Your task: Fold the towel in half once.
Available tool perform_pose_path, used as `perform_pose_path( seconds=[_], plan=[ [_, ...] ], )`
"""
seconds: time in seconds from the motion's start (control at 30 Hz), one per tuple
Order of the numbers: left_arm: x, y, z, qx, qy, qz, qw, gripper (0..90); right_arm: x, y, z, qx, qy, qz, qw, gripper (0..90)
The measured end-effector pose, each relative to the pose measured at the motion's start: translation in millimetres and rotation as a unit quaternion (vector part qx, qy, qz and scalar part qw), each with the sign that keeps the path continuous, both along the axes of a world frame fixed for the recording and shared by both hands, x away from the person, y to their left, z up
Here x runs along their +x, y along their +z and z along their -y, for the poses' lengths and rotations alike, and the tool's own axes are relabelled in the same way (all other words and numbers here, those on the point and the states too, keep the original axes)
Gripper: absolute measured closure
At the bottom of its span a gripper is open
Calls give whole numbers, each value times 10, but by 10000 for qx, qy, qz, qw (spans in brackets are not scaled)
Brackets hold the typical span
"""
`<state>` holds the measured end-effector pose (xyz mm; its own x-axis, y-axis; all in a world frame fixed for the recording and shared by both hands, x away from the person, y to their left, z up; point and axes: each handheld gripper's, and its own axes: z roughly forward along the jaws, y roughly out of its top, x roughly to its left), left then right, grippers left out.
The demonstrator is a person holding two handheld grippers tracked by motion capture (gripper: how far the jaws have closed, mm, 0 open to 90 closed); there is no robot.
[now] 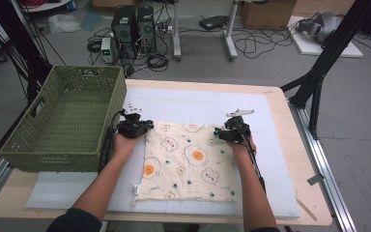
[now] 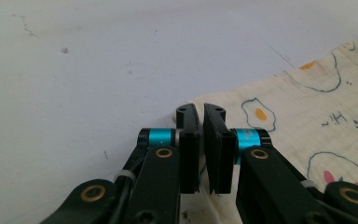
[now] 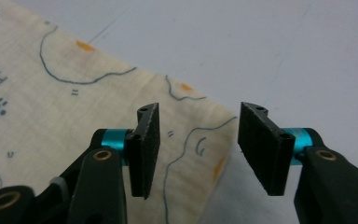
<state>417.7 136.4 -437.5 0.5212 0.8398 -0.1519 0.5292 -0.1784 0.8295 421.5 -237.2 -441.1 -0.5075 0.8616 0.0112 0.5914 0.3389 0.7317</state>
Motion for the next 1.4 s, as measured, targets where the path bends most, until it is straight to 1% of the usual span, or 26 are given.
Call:
perform_pose_path(
  seconds=[0.03, 0.07, 0.1, 0.17, 0.2, 0.27, 0.4, 0.43, 0.47, 0.5, 0.53, 0.57, 0.6, 0.63, 0.7, 0.77, 0.87, 0.93, 0.97, 1.07, 1.1, 1.2, 1.23, 1.3, 1.37, 1.4],
  plan=[
    [-1, -2, -3, 77, -15, -30, 10000, 843, 8, -26, -51, -143, 32, -14, 9999, 583],
    [-1, -2, -3, 77, -15, -30, 10000, 845, 8, -26, -51, -143, 32, -14, 9999, 583],
    [3, -11, -9, 118, 2, -75, 9999, 849, 5, -21, -70, -134, 98, -14, 9999, 700],
    [3, -6, -6, 132, 44, -60, 9999, 857, -1, -10, -85, -193, 222, -18, 9996, 812],
    [3, -6, -6, 132, 44, -60, 9999, 861, -1, -10, -85, -193, 222, -18, 9996, 812],
    [0, 14, 4, 142, 148, -13, 9998, 866, -7, 5, -115, -365, 324, 8, 9988, 855],
    [8, 79, 5, -69, 300, 90, 9995, 868, -4, 5, -116, -427, 241, 100, 9987, 862],
    [3, 157, 18, -57, 333, 219, 9992, 868, -3, 29, -95, -475, 95, 264, 9985, 862],
    [-10, 201, 32, -88, 340, 329, 9988, 868, -7, 56, -73, -377, 12, 363, 9986, 862],
    [-10, 201, 32, -88, 340, 329, 9988, 867, -14, 88, -48, -273, -63, 460, 9985, 861],
    [-26, 242, 46, -104, 294, 426, 9986, 867, -14, 88, -48, -273, -63, 460, 9985, 861],
    [-43, 276, 61, -108, 243, 536, 9982, 867, -22, 117, -29, -186, -102, 566, 9982, 862],
    [-58, 297, 69, -128, 215, 613, 9978, 867, -46, 156, -4, -94, -82, 625, 9980, 861],
    [-75, 316, 56, -201, 146, 589, 9980, 867, -62, 171, 3, -71, -38, 627, 9980, 861],
    [-83, 320, 48, -205, 106, 550, 9982, 867, -86, 185, 8, -55, -14, 653, 9978, 861],
    [-112, 336, 39, -188, -1, 537, 9984, 866, -141, 221, 33, 92, 96, 660, 9977, 861],
    [-202, 386, 26, -153, -163, 590, 9980, 865, -240, 308, 22, 16, 299, 661, 9974, 861],
    [-226, 397, 25, -78, -198, 621, 9978, 865, -295, 367, 25, 49, 349, 739, 9966, 861],
    [-252, 406, 21, 21, -231, 668, 9975, 864, -327, 397, 28, 69, 379, 771, 9963, 861],
    [-348, 421, 4, 5, -307, 730, 9969, 864, -396, 449, 32, 142, 464, 839, 9953, 861],
    [-386, 421, -5, -36, -327, 751, 9966, 864, -484, 461, 34, 205, 502, 995, 9936, 861],
    [-485, 421, -30, -97, -399, 800, 9959, 863, -553, 442, 48, 233, 532, 992, 9934, 861],
    [-529, 422, -38, -109, -446, 810, 9957, 863, -634, 418, 80, 272, 530, 986, 9933, 861],
    [-590, 429, -36, -28, -564, 840, 9949, 863, -661, 411, 87, 291, 525, 995, 9932, 861],
    [-706, 431, -33, 9, -707, 926, 9932, 863, -773, 394, 104, 301, 550, 1021, 9928, 861],
    [-706, 431, -33, 9, -707, 926, 9932, 863, -804, 387, 109, 258, 592, 1058, 9923, 861]
  ],
)
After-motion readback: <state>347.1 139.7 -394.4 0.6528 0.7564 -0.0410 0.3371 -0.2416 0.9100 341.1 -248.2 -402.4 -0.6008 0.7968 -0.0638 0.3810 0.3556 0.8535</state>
